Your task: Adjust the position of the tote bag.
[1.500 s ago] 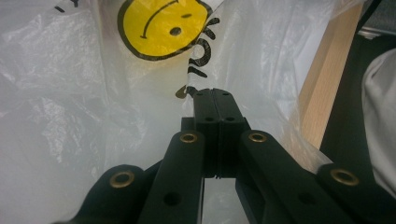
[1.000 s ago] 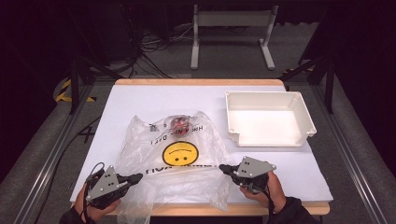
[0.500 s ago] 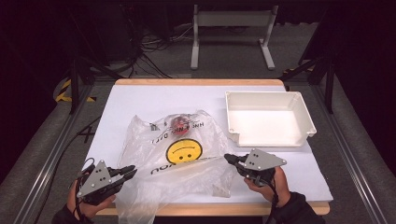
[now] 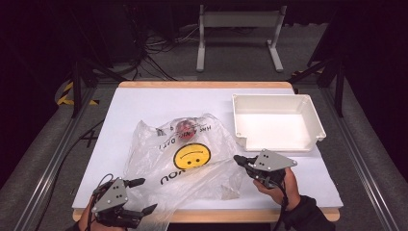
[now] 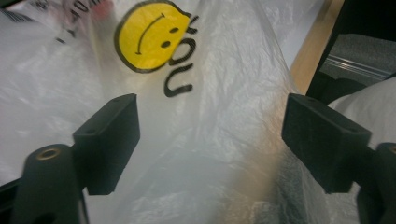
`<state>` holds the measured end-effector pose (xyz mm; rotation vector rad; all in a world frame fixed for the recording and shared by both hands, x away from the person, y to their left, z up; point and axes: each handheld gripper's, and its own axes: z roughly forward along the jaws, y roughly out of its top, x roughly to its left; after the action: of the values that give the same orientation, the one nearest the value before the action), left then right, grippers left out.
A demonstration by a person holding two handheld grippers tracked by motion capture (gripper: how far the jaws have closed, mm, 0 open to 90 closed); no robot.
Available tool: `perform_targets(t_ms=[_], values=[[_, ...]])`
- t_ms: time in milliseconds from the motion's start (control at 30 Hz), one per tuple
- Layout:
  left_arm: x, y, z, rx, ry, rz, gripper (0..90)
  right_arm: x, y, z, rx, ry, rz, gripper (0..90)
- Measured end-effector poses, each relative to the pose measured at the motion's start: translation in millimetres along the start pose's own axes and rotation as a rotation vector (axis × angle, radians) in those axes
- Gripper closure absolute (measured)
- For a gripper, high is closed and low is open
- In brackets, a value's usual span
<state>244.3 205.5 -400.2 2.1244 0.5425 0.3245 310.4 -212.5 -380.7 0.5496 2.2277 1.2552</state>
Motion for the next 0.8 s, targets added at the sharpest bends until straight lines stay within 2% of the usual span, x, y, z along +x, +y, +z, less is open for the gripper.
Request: perform_targets(t_ms=[67, 133, 200, 267, 333, 400, 500, 633, 700, 733, 800], values=[[-1.9, -3.6, 10.5, 0.050, -0.019, 0.006, 17.3, -0.6, -1.5, 0.4, 0.004, 0.000, 0.001, 90.0], [-1.3, -9.7, 26.4, 0.133, 0.034, 0.013, 17.3, -0.4, -2.8, 0.5, 0.010, 0.004, 0.002, 90.0], [4.5, -16.9, 39.6, 0.197, 0.054, 0.008, 21.1, 0.1, -3.3, 0.6, 0.012, 0.005, -0.002, 90.0], [11.3, -22.5, 46.9, 0.239, 0.081, 0.008, 25.6, 0.9, -3.9, 1.2, 0.015, 0.011, -0.001, 90.0], [17.4, -25.1, 48.2, 0.258, 0.099, 0.003, 31.5, 2.1, -4.7, 1.8, 0.019, 0.012, -0.007, 90.0], [22.2, -26.3, 45.5, 0.254, 0.106, -0.010, 37.2, 2.6, -5.9, 1.8, 0.021, 0.015, -0.008, 90.0], [27.1, -28.2, 42.2, 0.262, 0.116, -0.008, 48.2, 2.5, -6.8, 1.3, 0.019, 0.020, -0.006, 90.0], [30.7, -29.8, 39.8, 0.260, 0.112, -0.003, 67.3, 4.5, -6.3, 1.5, 0.015, 0.026, -0.008, 90.0], [34.3, -29.5, 33.1, 0.230, 0.103, 0.001, 77.3, 5.8, -5.8, 1.9, 0.016, 0.028, -0.012, 90.0], [34.3, -29.5, 33.1, 0.230, 0.103, 0.001, 81.3, 5.8, -5.8, 1.9, 0.016, 0.028, -0.012, 90.0], [36.1, -27.7, 26.4, 0.184, 0.099, -0.014, 82.4, 5.3, -5.4, 1.7, 0.014, 0.027, -0.012, 90.0]])
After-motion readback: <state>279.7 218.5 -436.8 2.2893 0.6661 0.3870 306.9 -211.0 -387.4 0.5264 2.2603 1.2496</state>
